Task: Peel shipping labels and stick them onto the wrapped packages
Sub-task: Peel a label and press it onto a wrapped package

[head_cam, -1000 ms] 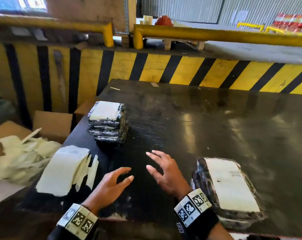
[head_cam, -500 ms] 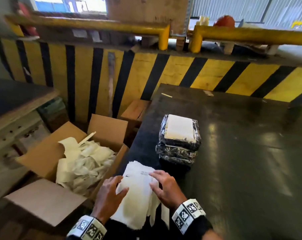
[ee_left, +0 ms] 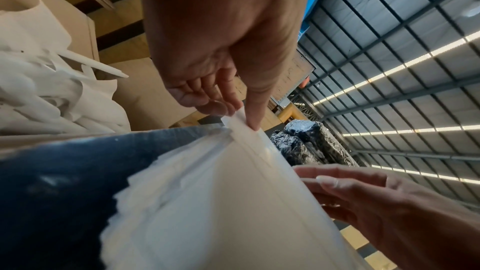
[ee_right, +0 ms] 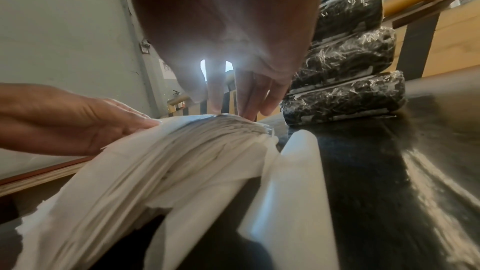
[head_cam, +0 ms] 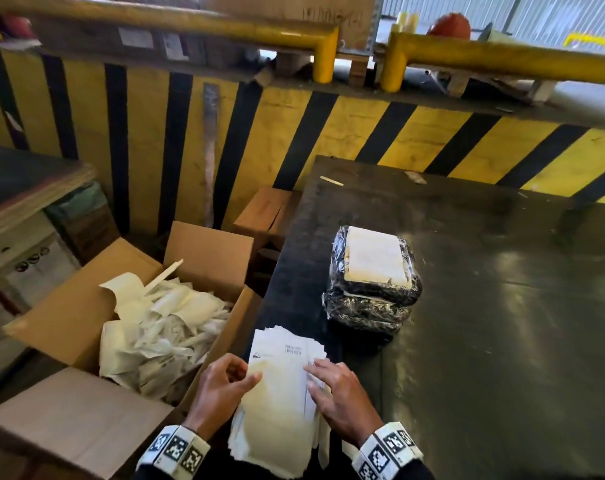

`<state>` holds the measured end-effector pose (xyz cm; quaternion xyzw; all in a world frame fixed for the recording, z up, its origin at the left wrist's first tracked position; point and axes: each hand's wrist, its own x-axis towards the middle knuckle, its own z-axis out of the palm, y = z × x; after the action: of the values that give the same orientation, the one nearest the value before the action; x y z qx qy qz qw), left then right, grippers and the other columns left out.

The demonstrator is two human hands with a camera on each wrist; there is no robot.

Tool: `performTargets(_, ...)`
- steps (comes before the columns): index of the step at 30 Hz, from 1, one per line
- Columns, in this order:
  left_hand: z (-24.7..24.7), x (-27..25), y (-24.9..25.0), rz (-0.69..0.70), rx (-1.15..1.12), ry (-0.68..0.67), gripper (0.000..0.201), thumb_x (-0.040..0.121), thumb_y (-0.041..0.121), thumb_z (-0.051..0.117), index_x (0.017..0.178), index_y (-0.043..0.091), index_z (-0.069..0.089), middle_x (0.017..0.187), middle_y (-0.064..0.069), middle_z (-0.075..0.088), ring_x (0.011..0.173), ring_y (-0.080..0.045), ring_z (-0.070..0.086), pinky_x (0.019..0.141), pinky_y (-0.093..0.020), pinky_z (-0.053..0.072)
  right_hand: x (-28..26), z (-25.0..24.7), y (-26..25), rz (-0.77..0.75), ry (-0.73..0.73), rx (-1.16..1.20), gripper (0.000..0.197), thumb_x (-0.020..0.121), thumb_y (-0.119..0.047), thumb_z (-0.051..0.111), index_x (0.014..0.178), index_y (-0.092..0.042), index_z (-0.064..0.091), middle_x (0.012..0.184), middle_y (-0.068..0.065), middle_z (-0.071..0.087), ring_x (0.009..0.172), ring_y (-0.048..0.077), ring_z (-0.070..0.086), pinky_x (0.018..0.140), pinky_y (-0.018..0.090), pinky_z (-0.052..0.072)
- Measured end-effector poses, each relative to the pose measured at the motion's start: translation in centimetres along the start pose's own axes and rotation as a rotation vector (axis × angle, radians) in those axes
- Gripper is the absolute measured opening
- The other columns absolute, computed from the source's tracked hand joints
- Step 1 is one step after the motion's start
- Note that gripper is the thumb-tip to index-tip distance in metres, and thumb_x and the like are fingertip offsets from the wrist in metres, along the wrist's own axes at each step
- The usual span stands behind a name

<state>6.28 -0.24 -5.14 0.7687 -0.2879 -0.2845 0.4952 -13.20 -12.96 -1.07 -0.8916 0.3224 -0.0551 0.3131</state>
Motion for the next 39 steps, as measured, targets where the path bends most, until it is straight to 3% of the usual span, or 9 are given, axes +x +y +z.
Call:
performTargets(6, -1.5, -1.5, 3.2, 0.063, -0.215, -0.112, 0.014, 0.082, 0.017, 0.071, 0.082, 0.003, 0.068, 0.08, -0.018, 0.07, 0.071, -0.022, 0.063, 0.065, -0.026, 0.05, -0.3, -0.5, -0.4, -0.001, 0.003, -0.047, 0.031, 0.096, -0.027, 0.046, 0.123, -0.022, 0.061, 0.136, -0.006, 0.053, 0.123, 0.015, 0.045, 0.103, 0.026, 0.026)
performTargets(9, -2.1, -2.4, 5.8, 0.097, -0.309, -0.145, 0.017, 0.084, 0.018, 0.066, 0.089, 0.001, 0.067, 0.084, -0.017, 0.071, 0.075, -0.021, 0.067, 0.065, -0.023, 0.053, -0.3, -1.2, -1.1, 0.038, 0.12, 0.156, 0.025, 0.094, -0.032, 0.051, 0.094, -0.018, 0.072, 0.099, -0.01, 0.069, 0.093, 0.003, 0.057, 0.087, 0.026, 0.039)
performTargets(11, -2.3, -2.6, 7.1, 0.111, -0.343, -0.146, 0.02, 0.082, 0.02, 0.065, 0.091, 0.001, 0.067, 0.087, -0.014, 0.072, 0.078, -0.02, 0.068, 0.067, -0.024, 0.055, -0.5, -1.9, -1.9, 0.054, 0.127, 0.372, 0.037, 0.093, -0.033, 0.052, 0.071, -0.008, 0.065, 0.07, -0.011, 0.059, 0.066, -0.001, 0.049, 0.069, 0.024, 0.04)
performTargets(13, -2.6, -2.7, 8.2, 0.114, -0.39, -0.151, 0.026, 0.081, 0.023, 0.065, 0.095, 0.001, 0.066, 0.091, -0.016, 0.072, 0.085, -0.026, 0.069, 0.076, -0.036, 0.057, -0.9, -3.0, -2.9, 0.035, 0.11, 0.521, 0.035, 0.092, -0.025, 0.056, 0.063, -0.005, 0.06, 0.063, -0.009, 0.052, 0.061, 0.0, 0.044, 0.063, 0.02, 0.037)
performTargets(20, -2.4, -2.4, 9.2, 0.079, -0.428, -0.074, 0.03, 0.078, 0.027, 0.065, 0.098, 0.005, 0.069, 0.095, -0.014, 0.072, 0.093, -0.033, 0.067, 0.086, -0.051, 0.054, -2.0, -5.7, -3.4, 0.002, 0.036, 0.83, 0.007, 0.083, 0.001, 0.065, 0.086, 0.005, 0.07, 0.083, 0.015, 0.073, 0.076, 0.013, 0.069, 0.063, 0.014, 0.046)
performTargets(30, -1.9, -2.8, 9.6, 0.052, -0.39, -0.068, 0.017, 0.086, 0.02, 0.063, 0.097, 0.009, 0.069, 0.094, -0.01, 0.071, 0.094, -0.03, 0.065, 0.082, -0.043, 0.055, -2.8, -7.0, -3.3, -0.036, -0.033, 0.856, 0.005, 0.082, -0.006, 0.069, 0.084, -0.002, 0.072, 0.085, 0.011, 0.075, 0.08, 0.015, 0.068, 0.072, 0.02, 0.049)
performTargets(33, -1.8, -2.7, 9.7, 0.033, -0.385, -0.074, 0.023, 0.081, 0.025, 0.066, 0.098, 0.01, 0.068, 0.096, -0.011, 0.07, 0.095, -0.031, 0.064, 0.084, -0.049, 0.055, -2.7, -7.1, -3.5, -0.054, -0.038, 0.862, 0.004, 0.082, -0.007, 0.069, 0.082, -0.006, 0.072, 0.084, 0.011, 0.074, 0.077, 0.011, 0.067, 0.069, 0.017, 0.048)
performTargets(36, -1.9, -2.7, 9.5, 0.023, -0.396, -0.098, 0.033, 0.075, 0.032, 0.067, 0.099, 0.009, 0.069, 0.095, -0.013, 0.071, 0.094, -0.034, 0.065, 0.086, -0.054, 0.053, -2.7, -7.1, -3.7, -0.069, -0.025, 0.865, 0.008, 0.083, -0.004, 0.067, 0.084, 0.004, 0.07, 0.085, 0.014, 0.073, 0.076, 0.01, 0.067, 0.069, 0.016, 0.048)
performTargets(39, -1.9, -3.0, 9.4, 0.026, -0.407, -0.119, 0.028, 0.077, 0.029, 0.067, 0.095, 0.008, 0.07, 0.089, -0.014, 0.071, 0.086, -0.032, 0.065, 0.079, -0.046, 0.054, -2.7, -7.0, -4.0, -0.076, -0.002, 0.863, 0.013, 0.085, -0.001, 0.063, 0.087, 0.012, 0.066, 0.084, 0.015, 0.072, 0.077, 0.01, 0.068, 0.071, 0.017, 0.049)
